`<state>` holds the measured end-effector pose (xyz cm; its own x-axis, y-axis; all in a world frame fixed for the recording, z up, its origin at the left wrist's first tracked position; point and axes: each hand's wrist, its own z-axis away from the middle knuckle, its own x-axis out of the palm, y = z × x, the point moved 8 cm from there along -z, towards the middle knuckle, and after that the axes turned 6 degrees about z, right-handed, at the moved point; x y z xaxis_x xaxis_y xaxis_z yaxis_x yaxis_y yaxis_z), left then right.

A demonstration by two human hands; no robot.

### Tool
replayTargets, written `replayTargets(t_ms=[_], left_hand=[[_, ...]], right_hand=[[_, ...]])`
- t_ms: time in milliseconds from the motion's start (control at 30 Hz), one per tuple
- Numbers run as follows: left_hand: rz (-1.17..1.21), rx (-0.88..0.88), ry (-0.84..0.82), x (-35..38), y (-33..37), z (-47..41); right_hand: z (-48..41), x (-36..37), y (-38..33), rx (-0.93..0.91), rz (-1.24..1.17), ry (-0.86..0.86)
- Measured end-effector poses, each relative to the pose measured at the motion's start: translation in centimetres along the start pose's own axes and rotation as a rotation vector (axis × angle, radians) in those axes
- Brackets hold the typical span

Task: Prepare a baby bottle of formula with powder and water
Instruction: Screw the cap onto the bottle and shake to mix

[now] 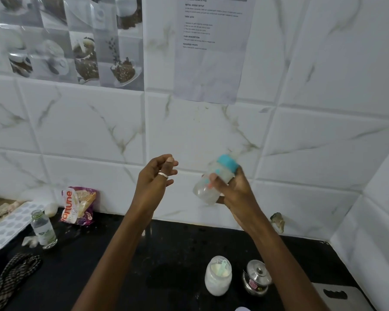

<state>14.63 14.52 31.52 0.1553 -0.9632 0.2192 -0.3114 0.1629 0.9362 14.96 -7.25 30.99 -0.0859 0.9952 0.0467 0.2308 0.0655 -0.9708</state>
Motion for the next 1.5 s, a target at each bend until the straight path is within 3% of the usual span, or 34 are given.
replayTargets(t_ms=[67, 167, 267, 333, 433, 600, 733, 867, 1000, 1133, 1200, 1267, 1400, 1500], left_hand=[[0.0, -0.001, 0.004, 0.0, 0.1, 0.0], [0.011, -0.004, -0.005, 0.2, 0.1, 0.2], [0.01, -0.001, -0.001, 0.1, 0.2, 0.3], [0.01, 0.0, 0.003, 0.0, 0.3, 0.3], [0.004, 0.003, -0.003, 0.0, 0.4, 0.5], [0.009, -0.004, 0.013, -0.3, 0.5, 0.5], [0.002, -0.003, 0.001, -0.2, 0.5, 0.8], [0.0, 0.001, 0.002, -0.4, 0.7, 0.8], [0.002, -0.006, -0.005, -0.3, 0.5, 1.0], [-0.004, 0.0, -0.006, -0.1, 0.5, 1.0], [0.001, 0.0, -0.013, 0.1, 0.6, 1.0], [0.004, -0.005, -0.021, 0.2, 0.5, 1.1], [-0.003, -0.001, -0.02, 0.1, 0.5, 0.8], [0.015, -0.005, -0.011, 0.0, 0.5, 0.6]], right_hand=[[0.1, 0.2, 0.1, 0.004, 0.0, -0.025], [-0.2, -0.8, -0.4, -0.019, -0.277, 0.113], [-0.1, 0.3, -0.5, -0.016, -0.006, 0.007], [0.0, 0.6, -0.4, -0.009, 0.046, -0.051], [-0.5, -0.9, -0.8, -0.019, -0.261, 0.098], [-0.2, 0.2, 0.1, -0.005, 0.004, -0.005], [-0.1, -0.8, -0.1, -0.018, -0.275, 0.145], [0.4, 0.5, 0.4, 0.01, 0.018, -0.014], [0.1, -1.1, -0.6, -0.033, -0.32, 0.137], [0.5, 0.4, -0.1, -0.001, -0.002, -0.014], [0.4, 0.1, -0.1, -0.004, -0.061, 0.02], [0.2, -0.6, -0.5, -0.018, -0.265, 0.113], [0.2, 0.6, -0.9, -0.004, -0.022, -0.002], [0.0, 0.0, -1.1, -0.005, -0.173, 0.059]])
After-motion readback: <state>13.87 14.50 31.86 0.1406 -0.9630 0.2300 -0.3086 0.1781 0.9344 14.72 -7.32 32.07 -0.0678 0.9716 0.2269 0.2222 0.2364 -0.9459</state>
